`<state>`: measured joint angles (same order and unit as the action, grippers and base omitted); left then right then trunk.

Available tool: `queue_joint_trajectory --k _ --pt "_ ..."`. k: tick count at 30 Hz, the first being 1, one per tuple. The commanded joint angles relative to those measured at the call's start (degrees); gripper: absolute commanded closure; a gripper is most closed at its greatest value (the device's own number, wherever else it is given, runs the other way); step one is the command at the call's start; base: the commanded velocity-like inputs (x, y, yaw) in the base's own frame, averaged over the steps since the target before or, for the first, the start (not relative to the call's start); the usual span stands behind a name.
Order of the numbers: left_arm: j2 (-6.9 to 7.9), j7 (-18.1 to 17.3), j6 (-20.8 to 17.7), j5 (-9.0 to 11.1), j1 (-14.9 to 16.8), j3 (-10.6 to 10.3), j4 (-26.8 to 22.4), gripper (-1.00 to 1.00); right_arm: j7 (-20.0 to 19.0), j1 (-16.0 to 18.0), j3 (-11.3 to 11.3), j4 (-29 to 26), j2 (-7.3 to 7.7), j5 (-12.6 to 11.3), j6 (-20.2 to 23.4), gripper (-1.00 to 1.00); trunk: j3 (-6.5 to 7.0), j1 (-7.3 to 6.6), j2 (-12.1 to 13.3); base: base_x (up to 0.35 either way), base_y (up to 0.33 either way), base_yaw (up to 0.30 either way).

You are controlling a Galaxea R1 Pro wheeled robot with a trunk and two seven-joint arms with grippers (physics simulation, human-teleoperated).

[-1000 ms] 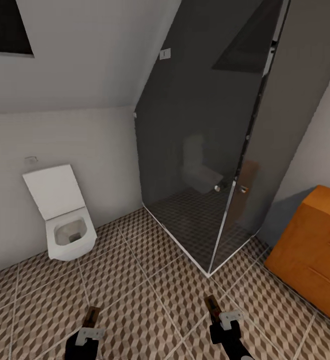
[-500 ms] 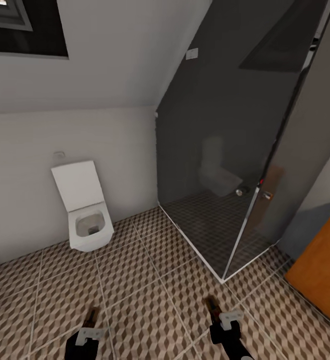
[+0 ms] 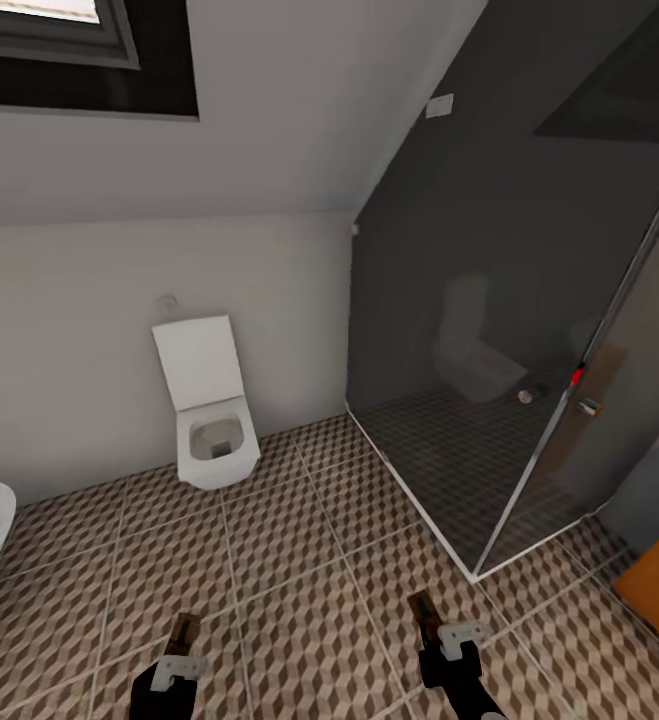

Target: Take the four mousetraps from the cabinet in the bathroom and place them on the bathroom floor. Make sure all four end up on the same floor surface, and ensure that at least two of them are either under or directly next to the same bathroom sink.

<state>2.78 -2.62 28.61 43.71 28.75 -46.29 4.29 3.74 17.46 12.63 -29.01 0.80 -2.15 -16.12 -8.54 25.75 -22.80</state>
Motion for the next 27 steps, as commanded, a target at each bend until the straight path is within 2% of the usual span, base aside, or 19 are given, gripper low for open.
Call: queue_joint_trajectory --k 1,27 --pt "-0.05 -0.1 0.2 0.3 0.1 -0.5 0.2 1.0 0.4 0.0 0.5 0.0 0.08 -0.2 -0.1 1.0 -0.12 0.03 -0.1 0.0 0.0 0.251" --pt "-0.05 -0.1 0.2 0.3 0.1 -0.5 0.2 1.0 0.4 0.0 0.5 0.0 0.08 -0.1 -0.1 1.0 -0.12 0.03 -0.1 0.0 0.0 0.251"
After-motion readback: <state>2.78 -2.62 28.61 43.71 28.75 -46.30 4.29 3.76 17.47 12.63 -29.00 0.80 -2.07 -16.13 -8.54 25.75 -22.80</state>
